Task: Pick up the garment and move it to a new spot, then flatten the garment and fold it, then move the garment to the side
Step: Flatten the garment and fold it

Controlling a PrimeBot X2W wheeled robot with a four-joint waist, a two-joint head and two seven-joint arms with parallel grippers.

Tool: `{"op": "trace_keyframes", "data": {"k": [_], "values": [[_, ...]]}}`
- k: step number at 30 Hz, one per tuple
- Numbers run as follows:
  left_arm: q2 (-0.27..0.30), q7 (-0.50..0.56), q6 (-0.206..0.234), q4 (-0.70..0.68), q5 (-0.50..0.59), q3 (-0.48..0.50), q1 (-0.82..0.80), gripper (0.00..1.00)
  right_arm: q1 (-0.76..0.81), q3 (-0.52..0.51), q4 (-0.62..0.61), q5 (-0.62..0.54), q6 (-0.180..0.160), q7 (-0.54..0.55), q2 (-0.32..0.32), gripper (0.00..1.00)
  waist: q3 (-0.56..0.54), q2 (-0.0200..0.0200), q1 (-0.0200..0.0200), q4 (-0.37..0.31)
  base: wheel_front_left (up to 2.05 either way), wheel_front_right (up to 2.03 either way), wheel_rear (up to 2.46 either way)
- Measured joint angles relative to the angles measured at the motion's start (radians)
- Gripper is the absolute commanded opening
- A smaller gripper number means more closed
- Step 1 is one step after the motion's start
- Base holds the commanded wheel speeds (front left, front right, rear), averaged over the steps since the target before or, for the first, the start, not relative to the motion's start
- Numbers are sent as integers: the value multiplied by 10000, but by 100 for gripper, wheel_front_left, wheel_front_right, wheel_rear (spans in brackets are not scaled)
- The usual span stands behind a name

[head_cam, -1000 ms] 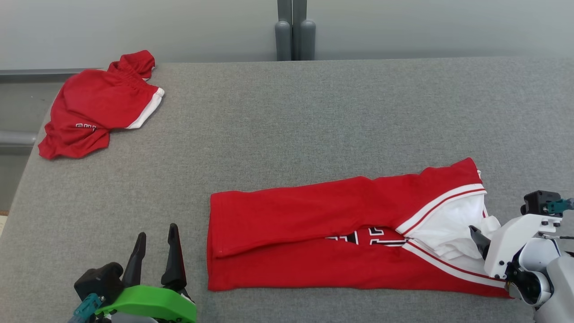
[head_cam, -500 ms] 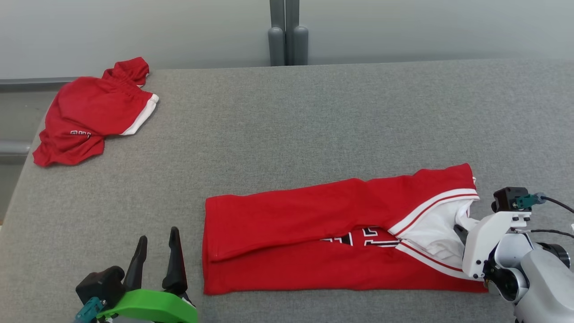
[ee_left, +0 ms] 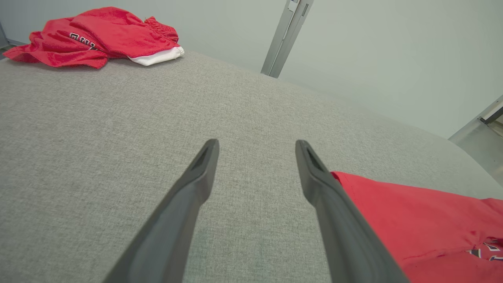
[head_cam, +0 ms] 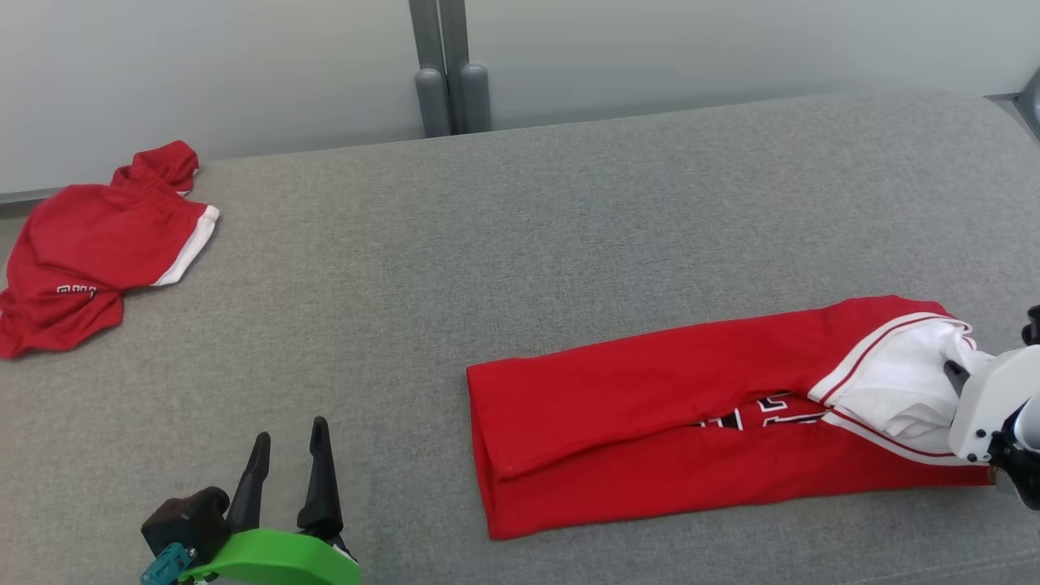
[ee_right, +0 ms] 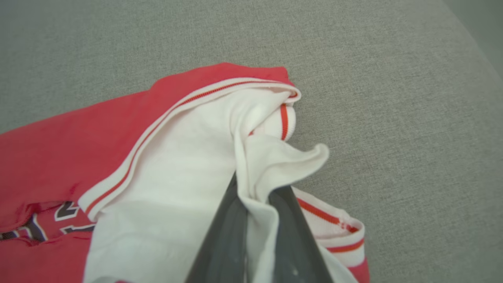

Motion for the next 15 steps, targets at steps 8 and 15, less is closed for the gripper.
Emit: {"op": "trace_keyframes", "data": {"k": [8, 15], "values": [[15, 4, 2, 4, 27, -29, -14, 100, 12, 69, -840, 209, -2, -46, 67, 0, 84, 0, 0, -636, 0, 0, 0], [38, 35, 2, 6, 56, -84, -81, 100, 269, 894, -2734, 456, -10, 485, 443, 0, 153, 0, 0, -914, 0, 0, 0]]}}
